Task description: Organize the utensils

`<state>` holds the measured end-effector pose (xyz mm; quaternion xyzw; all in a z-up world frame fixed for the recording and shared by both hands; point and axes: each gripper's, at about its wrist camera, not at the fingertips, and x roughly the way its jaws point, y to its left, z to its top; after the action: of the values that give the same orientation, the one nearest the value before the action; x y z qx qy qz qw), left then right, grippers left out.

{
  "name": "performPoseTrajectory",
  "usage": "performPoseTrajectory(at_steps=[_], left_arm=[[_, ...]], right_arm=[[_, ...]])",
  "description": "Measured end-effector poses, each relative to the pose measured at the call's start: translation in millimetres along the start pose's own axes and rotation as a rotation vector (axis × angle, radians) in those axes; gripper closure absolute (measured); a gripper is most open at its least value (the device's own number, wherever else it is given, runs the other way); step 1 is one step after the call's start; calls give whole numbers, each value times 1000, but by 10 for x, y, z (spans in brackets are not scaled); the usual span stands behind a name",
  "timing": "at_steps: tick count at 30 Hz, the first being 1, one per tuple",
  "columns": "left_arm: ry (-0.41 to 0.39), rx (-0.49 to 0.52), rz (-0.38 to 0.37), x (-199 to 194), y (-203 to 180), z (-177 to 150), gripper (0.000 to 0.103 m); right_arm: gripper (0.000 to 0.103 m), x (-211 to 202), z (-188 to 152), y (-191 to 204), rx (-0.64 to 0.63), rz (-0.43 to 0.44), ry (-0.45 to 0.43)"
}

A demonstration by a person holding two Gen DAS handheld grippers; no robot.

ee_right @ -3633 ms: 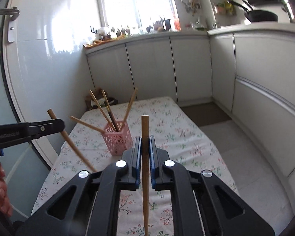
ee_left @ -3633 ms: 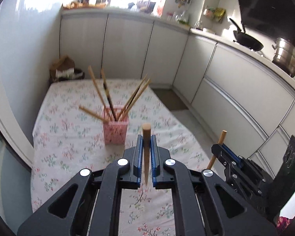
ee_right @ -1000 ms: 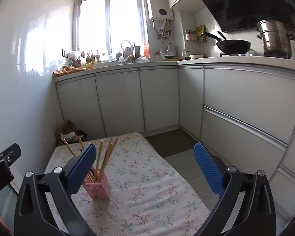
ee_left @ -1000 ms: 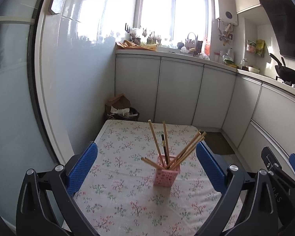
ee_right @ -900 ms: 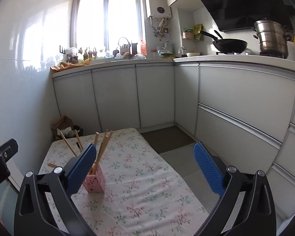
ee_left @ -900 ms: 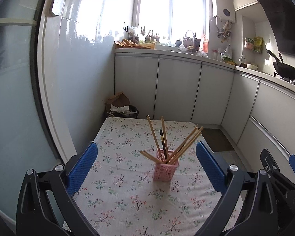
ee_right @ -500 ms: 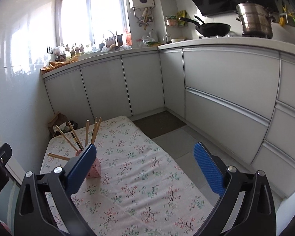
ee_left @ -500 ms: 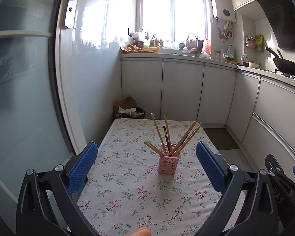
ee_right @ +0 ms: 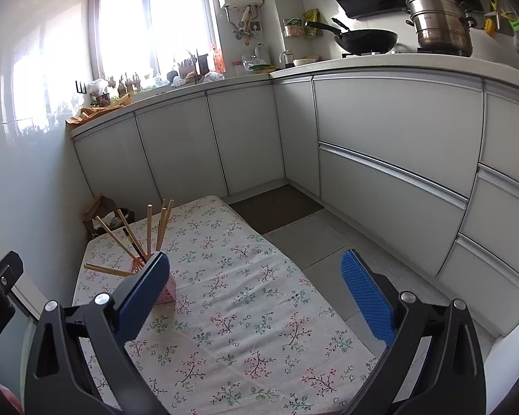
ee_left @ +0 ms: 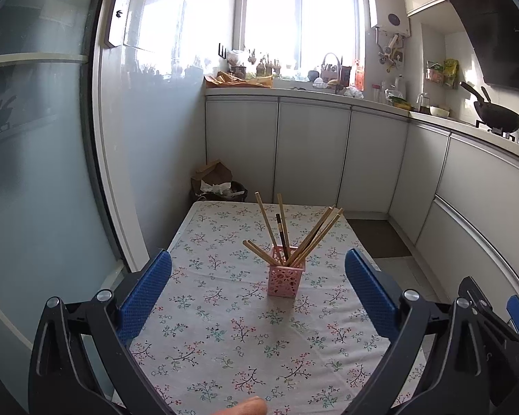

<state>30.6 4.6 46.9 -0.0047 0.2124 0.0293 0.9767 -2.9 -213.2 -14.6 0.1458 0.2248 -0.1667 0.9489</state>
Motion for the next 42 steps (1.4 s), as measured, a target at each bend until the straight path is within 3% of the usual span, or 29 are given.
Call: performPoseTrajectory(at_steps=[42], left_arm=[[42, -4, 7, 81, 67, -67, 7]], right_arm=[[6, -72, 11, -20, -11, 37, 30]])
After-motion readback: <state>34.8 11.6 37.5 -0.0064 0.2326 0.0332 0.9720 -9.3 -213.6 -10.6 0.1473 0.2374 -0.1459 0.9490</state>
